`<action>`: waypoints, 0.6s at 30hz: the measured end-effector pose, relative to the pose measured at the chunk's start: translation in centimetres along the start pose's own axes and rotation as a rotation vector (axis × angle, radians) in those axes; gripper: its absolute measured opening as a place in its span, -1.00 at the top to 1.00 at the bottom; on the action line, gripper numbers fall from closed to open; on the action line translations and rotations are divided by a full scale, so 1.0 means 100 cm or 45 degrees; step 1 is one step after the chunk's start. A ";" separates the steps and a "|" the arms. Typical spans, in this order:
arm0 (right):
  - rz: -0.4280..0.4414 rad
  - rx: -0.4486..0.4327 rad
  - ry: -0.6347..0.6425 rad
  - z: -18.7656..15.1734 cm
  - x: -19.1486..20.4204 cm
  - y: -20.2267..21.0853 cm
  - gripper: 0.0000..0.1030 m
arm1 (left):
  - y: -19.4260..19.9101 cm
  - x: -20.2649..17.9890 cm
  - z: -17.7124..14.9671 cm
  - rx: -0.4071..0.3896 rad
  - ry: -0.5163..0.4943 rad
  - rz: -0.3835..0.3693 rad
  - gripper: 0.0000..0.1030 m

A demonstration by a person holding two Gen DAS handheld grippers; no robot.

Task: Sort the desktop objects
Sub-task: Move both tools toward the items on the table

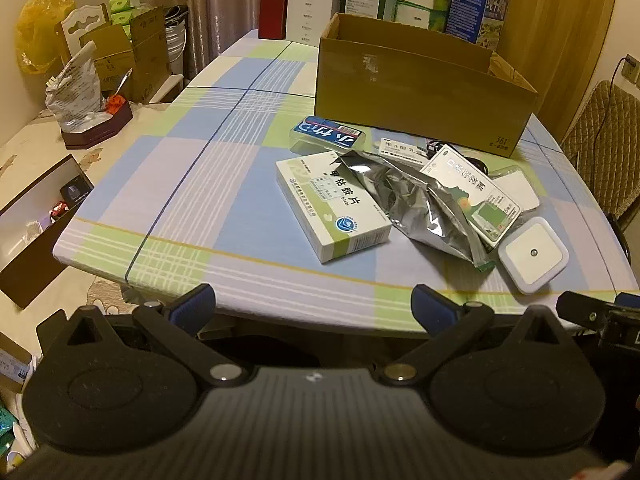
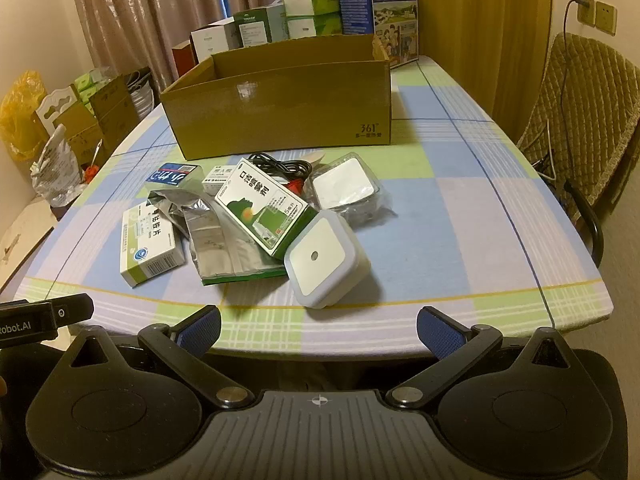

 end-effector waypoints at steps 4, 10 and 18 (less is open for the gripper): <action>-0.002 -0.004 0.005 0.001 0.000 -0.001 -0.97 | 0.000 0.001 0.001 -0.001 -0.006 0.004 -0.99; 0.005 0.001 0.042 0.004 0.004 -0.004 -0.97 | -0.001 0.003 0.004 -0.002 -0.013 0.013 -0.99; 0.028 -0.038 0.069 0.022 -0.009 -0.007 -0.97 | -0.005 0.009 0.007 0.008 -0.002 0.012 -0.98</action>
Point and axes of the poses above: each gripper's, at about its wrist camera, not at the fingertips, and y roughly against the way its jaws point, x to its left, z to its top, the point moved 10 cm from there along -y, roughly the way its jaws point, and after that the axes turned 14 degrees about x, right-handed, at the moved point
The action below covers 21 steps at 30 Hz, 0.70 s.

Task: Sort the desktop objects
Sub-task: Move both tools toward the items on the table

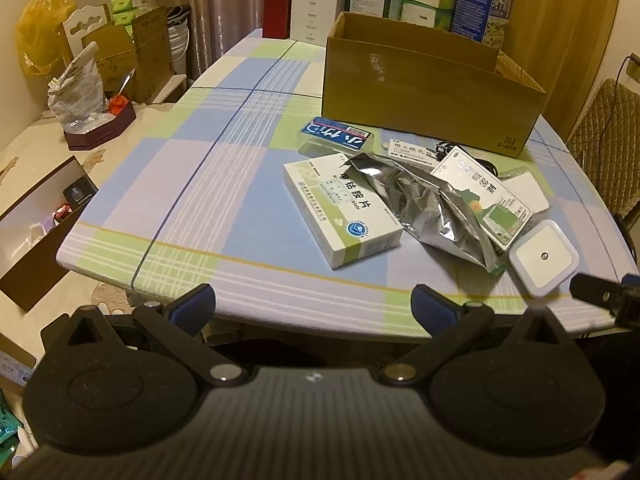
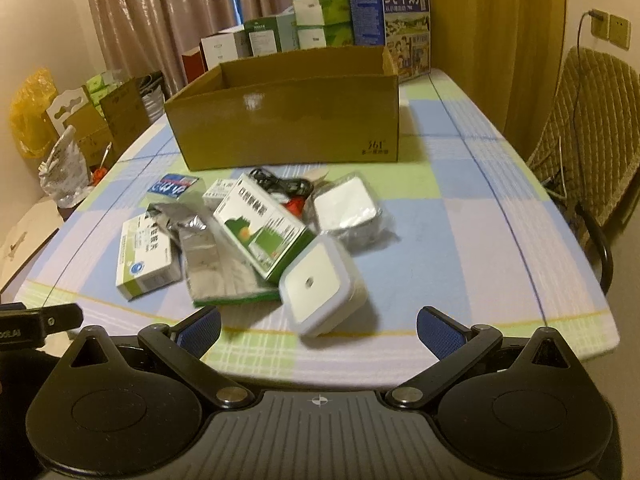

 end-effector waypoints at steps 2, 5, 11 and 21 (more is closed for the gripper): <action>0.013 -0.004 0.023 0.005 -0.004 -0.001 -0.97 | -0.001 0.000 0.001 -0.002 -0.006 -0.002 -0.98; 0.037 -0.028 0.080 0.012 -0.011 0.002 -0.97 | -0.002 -0.002 0.004 -0.008 -0.024 -0.001 -0.98; 0.003 -0.019 0.202 0.010 -0.012 0.005 -0.97 | -0.006 -0.006 0.010 -0.021 -0.047 0.003 -0.98; -0.043 -0.029 0.200 -0.003 -0.002 -0.003 -0.97 | -0.013 -0.013 0.020 -0.076 -0.088 0.002 -0.99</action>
Point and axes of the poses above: each gripper's, at about its wrist camera, not at the fingertips, and y roughly against the way its jaws point, x to its left, z to its top, the point moved 10 cm from there along -y, roughly the way its jaws point, and after that the axes turned 14 degrees about x, right-handed, at the moved point
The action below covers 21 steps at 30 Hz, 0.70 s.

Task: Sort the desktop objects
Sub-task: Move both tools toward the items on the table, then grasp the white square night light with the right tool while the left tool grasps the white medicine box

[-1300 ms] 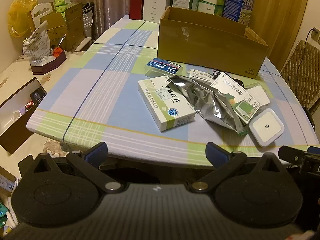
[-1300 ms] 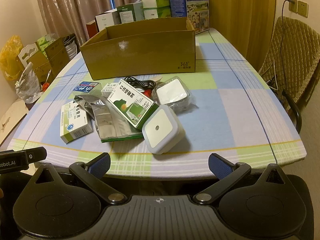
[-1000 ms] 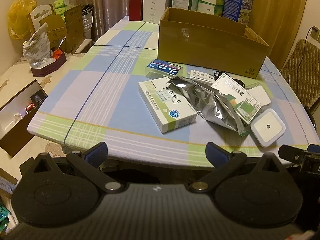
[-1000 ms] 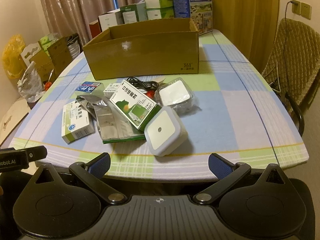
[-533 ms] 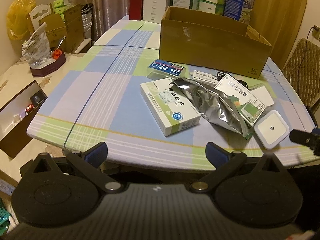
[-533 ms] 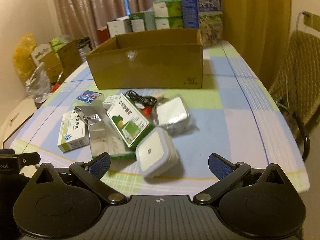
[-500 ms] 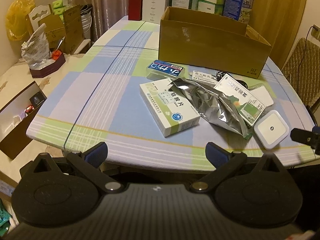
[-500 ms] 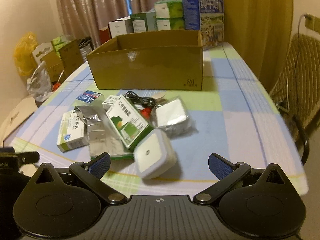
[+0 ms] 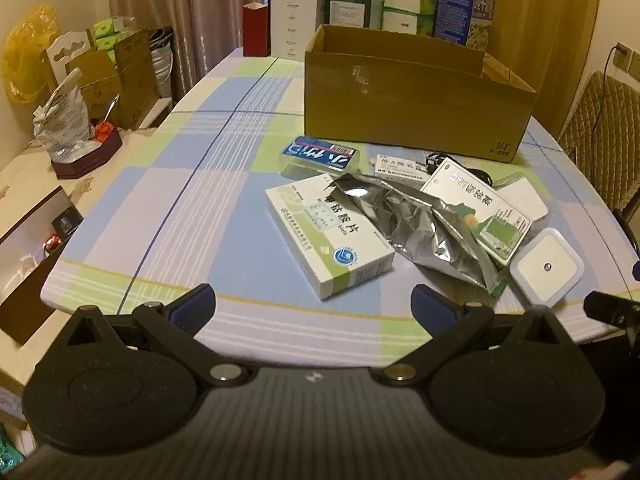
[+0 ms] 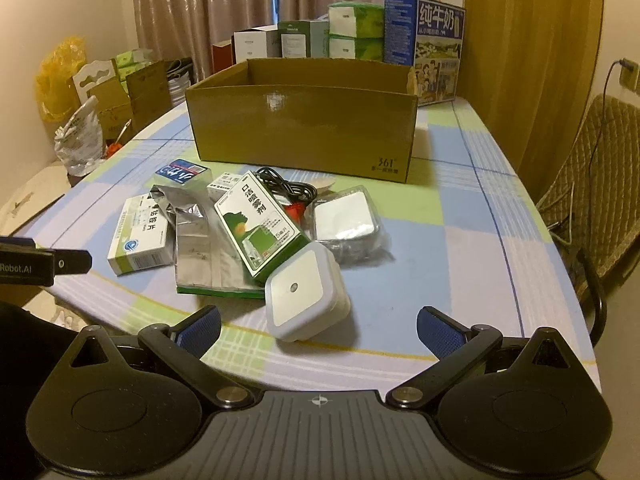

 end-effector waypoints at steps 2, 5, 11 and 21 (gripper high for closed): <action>-0.010 -0.001 0.019 0.001 0.003 -0.002 -0.97 | -0.003 -0.002 0.002 0.010 -0.008 -0.014 -0.99; -0.024 0.008 0.058 0.002 0.007 -0.008 -0.97 | -0.009 -0.003 0.004 0.034 -0.002 -0.033 -0.99; -0.046 0.033 0.114 0.001 0.010 -0.024 -0.96 | -0.024 -0.002 0.010 0.075 -0.004 -0.014 -0.98; -0.110 0.054 0.238 0.004 0.018 -0.050 -0.89 | -0.047 -0.007 0.018 0.114 0.003 -0.028 -0.98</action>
Point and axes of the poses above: each gripper's, at about its wrist camera, not at the fingertips, and y roughly against the way its jaws point, x to its left, z to its top, the point moved 10 cm from there along -y, roughly the way its jaws point, and after that the axes turned 14 degrees about x, right-handed, at the moved point
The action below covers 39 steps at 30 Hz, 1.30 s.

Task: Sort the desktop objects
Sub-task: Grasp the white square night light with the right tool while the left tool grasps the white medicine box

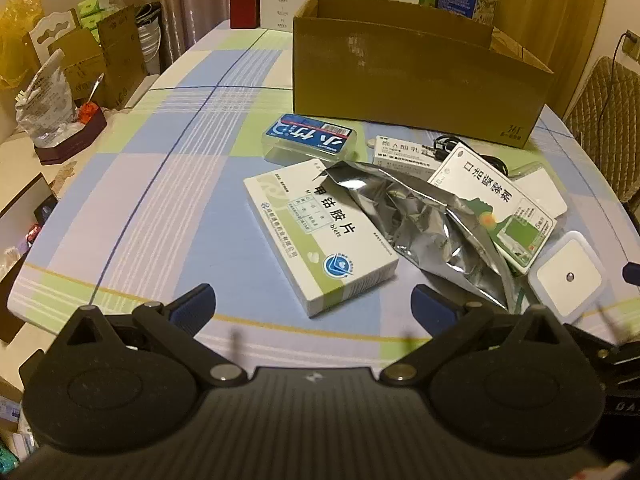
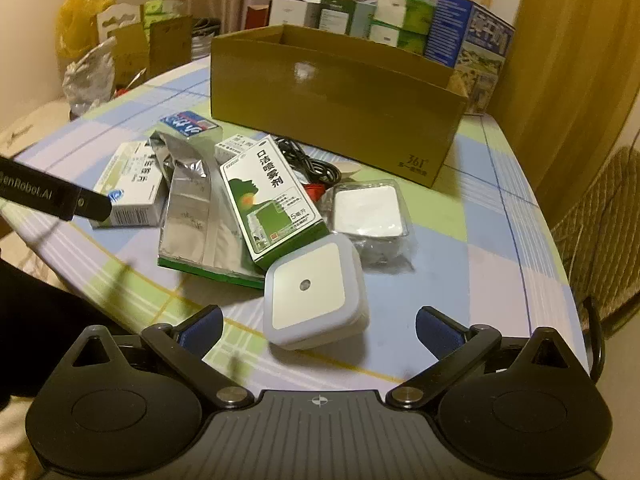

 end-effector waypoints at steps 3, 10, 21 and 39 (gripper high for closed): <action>-0.019 0.012 0.045 0.003 0.004 -0.008 -0.73 | -0.005 0.000 0.003 0.007 0.002 0.001 -0.98; -0.091 0.039 0.141 0.006 0.009 -0.026 -0.41 | -0.013 -0.002 0.012 0.021 0.017 -0.018 -0.98; -0.056 0.036 0.062 0.012 0.000 -0.032 -0.21 | -0.032 -0.005 0.031 0.023 0.058 -0.017 -0.98; 0.003 0.058 -0.090 0.011 -0.013 -0.026 -0.21 | -0.041 0.029 0.028 0.066 0.006 0.087 -0.52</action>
Point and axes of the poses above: each gripper's, at about its wrist camera, not at the fingertips, and y roughly against the way its jaws point, x to its left, z to its top, the point moved 10 cm from there along -y, roughly the way its jaws point, and after that the axes turned 14 degrees about x, right-handed, at the moved point
